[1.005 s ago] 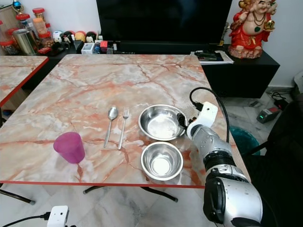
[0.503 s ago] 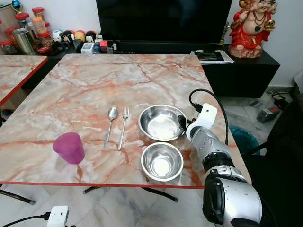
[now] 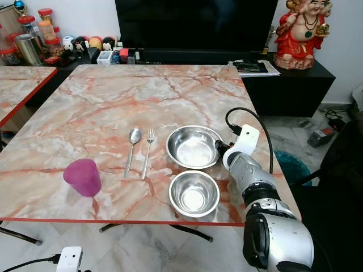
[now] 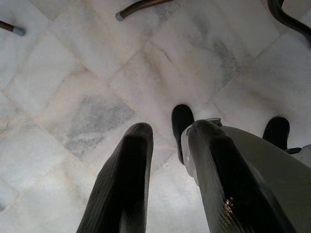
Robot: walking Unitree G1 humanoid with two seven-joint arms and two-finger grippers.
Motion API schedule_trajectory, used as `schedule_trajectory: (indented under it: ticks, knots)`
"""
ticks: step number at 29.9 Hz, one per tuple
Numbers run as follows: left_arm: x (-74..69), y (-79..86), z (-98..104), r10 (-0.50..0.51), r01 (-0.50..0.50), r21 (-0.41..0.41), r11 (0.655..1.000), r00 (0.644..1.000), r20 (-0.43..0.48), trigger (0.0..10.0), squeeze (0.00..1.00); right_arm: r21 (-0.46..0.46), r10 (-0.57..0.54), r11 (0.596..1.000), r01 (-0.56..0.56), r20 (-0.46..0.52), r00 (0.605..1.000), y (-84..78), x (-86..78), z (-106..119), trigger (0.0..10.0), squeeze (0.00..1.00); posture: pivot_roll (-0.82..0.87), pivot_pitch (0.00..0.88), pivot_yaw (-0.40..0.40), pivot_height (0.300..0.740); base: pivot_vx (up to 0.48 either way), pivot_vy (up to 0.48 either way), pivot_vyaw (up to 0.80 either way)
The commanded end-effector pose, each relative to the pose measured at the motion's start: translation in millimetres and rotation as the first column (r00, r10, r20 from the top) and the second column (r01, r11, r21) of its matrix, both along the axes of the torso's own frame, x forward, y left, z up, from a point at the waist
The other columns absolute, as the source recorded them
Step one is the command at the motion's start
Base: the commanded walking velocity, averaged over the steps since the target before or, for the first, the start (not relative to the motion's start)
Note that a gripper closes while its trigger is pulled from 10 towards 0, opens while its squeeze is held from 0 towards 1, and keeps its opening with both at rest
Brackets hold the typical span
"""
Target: Setting the table
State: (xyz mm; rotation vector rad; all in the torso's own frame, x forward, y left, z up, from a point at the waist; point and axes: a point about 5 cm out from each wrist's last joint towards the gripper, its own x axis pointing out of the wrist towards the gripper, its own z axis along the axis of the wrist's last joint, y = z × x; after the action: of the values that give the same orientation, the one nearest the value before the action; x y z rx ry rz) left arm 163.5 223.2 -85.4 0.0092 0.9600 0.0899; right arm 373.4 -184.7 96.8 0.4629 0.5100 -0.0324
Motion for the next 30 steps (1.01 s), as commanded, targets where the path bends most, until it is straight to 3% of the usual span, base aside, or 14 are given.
schedule_trajectory:
  ticks: [1, 30]
  knots:
    - [-4.0, 1.2, -1.8, 0.003, -0.003, 0.000, 1.000, 1.000, -0.022, 10.0, 0.00, -0.004, 0.012, 1.000, -0.012, -0.004, 1.000, 1.7, 0.7, 0.7, 0.0, 0.00, 0.01, 0.000, -0.002, 0.732, 0.000, 0.000, 0.00]
    - [-3.1, 0.6, -1.6, -0.001, 0.001, 0.004, 1.000, 1.000, -0.022, 10.0, 0.00, 0.014, -0.035, 0.999, 0.034, 0.026, 0.999, 1.1, 1.6, 1.7, 0.0, 0.00, 0.01, 0.000, -0.002, 0.732, 0.000, 0.000, 0.00]
